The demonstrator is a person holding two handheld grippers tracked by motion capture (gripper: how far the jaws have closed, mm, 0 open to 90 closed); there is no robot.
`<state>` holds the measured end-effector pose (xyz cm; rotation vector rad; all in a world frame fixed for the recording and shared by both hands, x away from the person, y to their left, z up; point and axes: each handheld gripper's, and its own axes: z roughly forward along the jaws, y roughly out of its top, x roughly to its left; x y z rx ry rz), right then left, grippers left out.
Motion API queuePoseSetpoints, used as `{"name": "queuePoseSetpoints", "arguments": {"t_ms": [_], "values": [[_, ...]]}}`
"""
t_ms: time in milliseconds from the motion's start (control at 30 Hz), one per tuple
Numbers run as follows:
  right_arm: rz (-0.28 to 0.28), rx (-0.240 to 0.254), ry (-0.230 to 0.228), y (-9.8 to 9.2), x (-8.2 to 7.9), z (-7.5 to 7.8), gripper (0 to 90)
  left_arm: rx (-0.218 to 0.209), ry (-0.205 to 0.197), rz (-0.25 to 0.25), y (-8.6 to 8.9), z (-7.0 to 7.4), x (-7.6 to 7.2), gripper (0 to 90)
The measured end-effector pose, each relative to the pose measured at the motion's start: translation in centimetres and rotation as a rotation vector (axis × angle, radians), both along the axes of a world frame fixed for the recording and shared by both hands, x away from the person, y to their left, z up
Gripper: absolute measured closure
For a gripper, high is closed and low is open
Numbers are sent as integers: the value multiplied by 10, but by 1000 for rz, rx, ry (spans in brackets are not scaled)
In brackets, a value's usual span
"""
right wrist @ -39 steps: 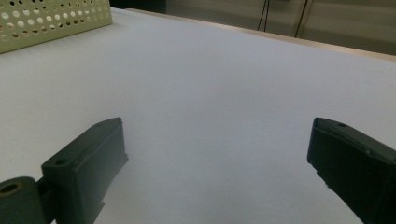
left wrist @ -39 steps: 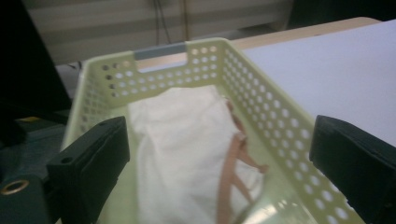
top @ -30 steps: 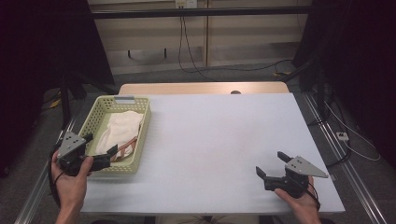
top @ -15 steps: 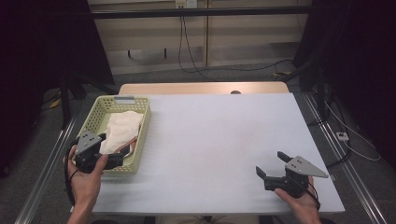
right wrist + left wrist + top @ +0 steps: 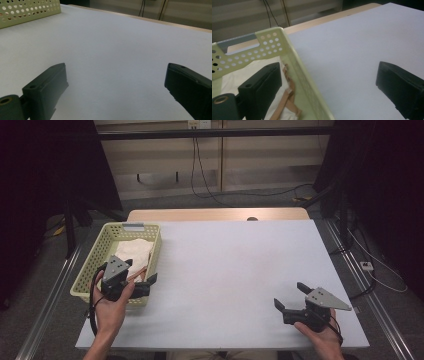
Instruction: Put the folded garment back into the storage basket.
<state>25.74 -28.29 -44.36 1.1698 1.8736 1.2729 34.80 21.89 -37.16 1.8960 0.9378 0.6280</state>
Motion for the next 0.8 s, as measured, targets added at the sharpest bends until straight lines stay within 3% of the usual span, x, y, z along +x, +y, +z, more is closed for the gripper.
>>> {"name": "queuePoseSetpoints", "arguments": {"t_ms": [233, 433, 633, 800], "values": [[0, -1, 1, 0, 0, 0, 43, 5, 18, -34, -20, -5, 3, 60], [1, -1, 1, 0, 0, 0, 43, 14, 5, -61, -38, -8, 5, 51], [4, -2, 0, 0, 0, 0, 44, -8, 26, -100, -51, -17, 2, 60], [6, -1, -1, 0, 0, 0, 44, 5, 20, -131, -64, -27, -1, 63]]}}
